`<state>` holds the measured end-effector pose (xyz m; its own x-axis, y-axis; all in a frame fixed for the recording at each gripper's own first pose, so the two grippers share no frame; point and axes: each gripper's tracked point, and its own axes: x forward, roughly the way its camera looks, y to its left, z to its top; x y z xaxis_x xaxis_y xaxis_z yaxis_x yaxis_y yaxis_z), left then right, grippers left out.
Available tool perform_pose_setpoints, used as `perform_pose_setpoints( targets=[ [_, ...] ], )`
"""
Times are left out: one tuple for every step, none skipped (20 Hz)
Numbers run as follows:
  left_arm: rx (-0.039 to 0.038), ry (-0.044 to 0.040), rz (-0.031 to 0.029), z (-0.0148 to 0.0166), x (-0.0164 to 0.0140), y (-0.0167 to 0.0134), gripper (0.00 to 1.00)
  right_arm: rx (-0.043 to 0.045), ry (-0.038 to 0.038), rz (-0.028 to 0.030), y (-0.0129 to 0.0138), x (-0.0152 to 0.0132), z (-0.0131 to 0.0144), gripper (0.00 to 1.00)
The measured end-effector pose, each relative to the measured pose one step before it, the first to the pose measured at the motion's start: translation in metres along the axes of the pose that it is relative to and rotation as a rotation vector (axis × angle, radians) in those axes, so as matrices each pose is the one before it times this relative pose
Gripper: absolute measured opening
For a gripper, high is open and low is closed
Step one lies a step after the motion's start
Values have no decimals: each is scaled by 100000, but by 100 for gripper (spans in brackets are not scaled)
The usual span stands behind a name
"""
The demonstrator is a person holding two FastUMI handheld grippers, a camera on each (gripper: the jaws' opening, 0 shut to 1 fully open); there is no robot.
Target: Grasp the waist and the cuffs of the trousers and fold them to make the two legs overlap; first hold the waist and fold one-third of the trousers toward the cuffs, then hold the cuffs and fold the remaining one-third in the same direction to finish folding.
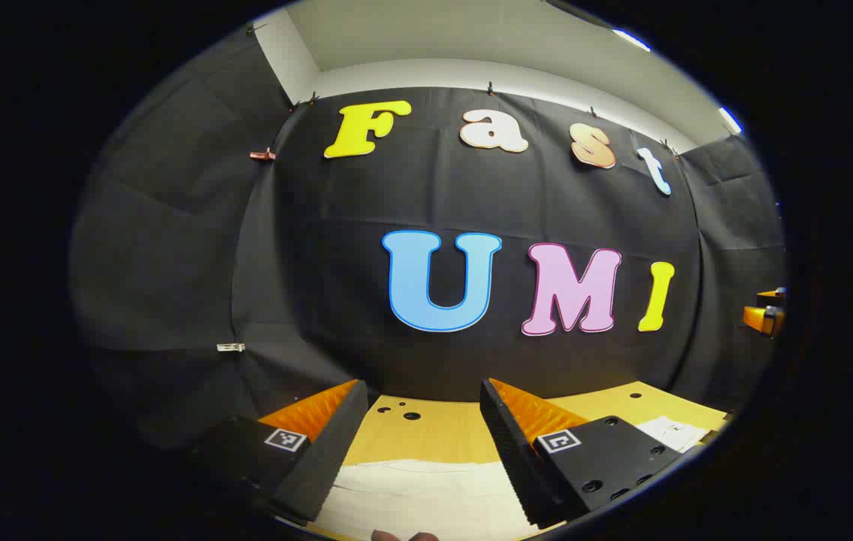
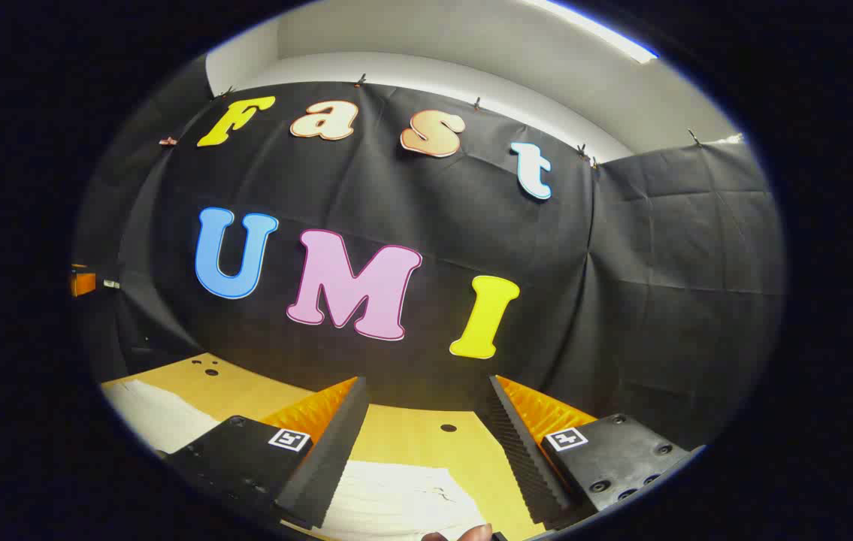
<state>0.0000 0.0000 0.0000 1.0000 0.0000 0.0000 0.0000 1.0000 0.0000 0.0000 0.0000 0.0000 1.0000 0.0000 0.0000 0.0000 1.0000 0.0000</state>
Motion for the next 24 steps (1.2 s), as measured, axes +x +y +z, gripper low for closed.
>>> perform_pose_setpoints(
  targets=[
    [82, -451, -84, 26, 19, 51, 95, -61, -99, 574, 288, -96, 33, 97],
    [219, 50, 92, -3, -25, 148, 96, -55, 299, 450, 214, 75, 97, 97],
    [102, 401, -55, -416, -12, -89, 95, -495, 276, 652, 232, 93, 2, 97],
    [175, 188, -370, -36, 23, 35, 96, -1028, -334, 504, 272, 37, 167, 97],
    [201, -71, -549, -161, -28, -26, 95, -1082, -72, 134, 39, 100, -34, 97],
    [350, 98, -330, -87, -22, 75, 95, -767, 196, 232, 129, 21, -56, 97],
    [392, 280, 6, -291, 49, 52, 95, -499, 292, 409, 262, 14, -155, 97],
    [204, 363, -252, -153, 28, 93, 95, -493, 132, 314, 123, -30, -19, 97],
    [249, 311, -308, -273, 10, -234, 95, -655, -16, 39, 73, -56, -98, 97],
    [387, 71, -291, 30, 57, -33, 95, -496, 121, 5, 85, 0, -90, 97],
    [657, 62, -278, -175, 139, -67, 96, -268, 212, 100, 62, 5, -141, 97],
    [848, -147, -141, 52, 152, 61, 95, -158, 74, 100, 97, 222, -95, 97],
    [841, -155, -139, -68, 52, -92, 95, -106, -26, 74, 95, 151, -92, 97],
    [634, 3, -279, 55, 131, -66, 95, -38, -20, 171, 15, 163, -65, 97],
    [717, -42, -508, -163, 102, -148, 95, -335, -184, 283, 153, 240, -114, 97],
    [1088, 131, -325, -281, 159, 13, 95, -898, 106, 174, 47, 306, -131, 98],
    [1225, 785, -740, -238, 93, -65, 95, -1499, 1072, 258, -93, 214, -460, 97],
    [2265, 780, -2149, -428, 88, -367, 95, -2117, 757, 588, 36, -31, -380, 97],
    [3912, 824, -2426, -450, 44, -152, 95, -3230, 240, 281, -63, -94, -245, 98],
    [5564, 1200, -1670, -575, -25, 252, 96, -4138, 654, 616, -107, -175, -511, 97],
    [8374, 2193, -2693, -1061, -191, 267, 95, -4592, 1236, 898, 29, -237, -824, 97],
    [8095, 1977, -1166, -1092, -68, 376, 97, -4500, 1705, 1179, 175, -164, -1018, 97],
    [8213, 2738, -1711, -1168, -46, 154, 97, -4108, 1962, 1424, 341, -308, -1179, 97],
    [7515, 2578, -2031, -1177, -171, -133, 97, -3763, 2210, 1230, 289, -341, -1205, 98]
  ],
)
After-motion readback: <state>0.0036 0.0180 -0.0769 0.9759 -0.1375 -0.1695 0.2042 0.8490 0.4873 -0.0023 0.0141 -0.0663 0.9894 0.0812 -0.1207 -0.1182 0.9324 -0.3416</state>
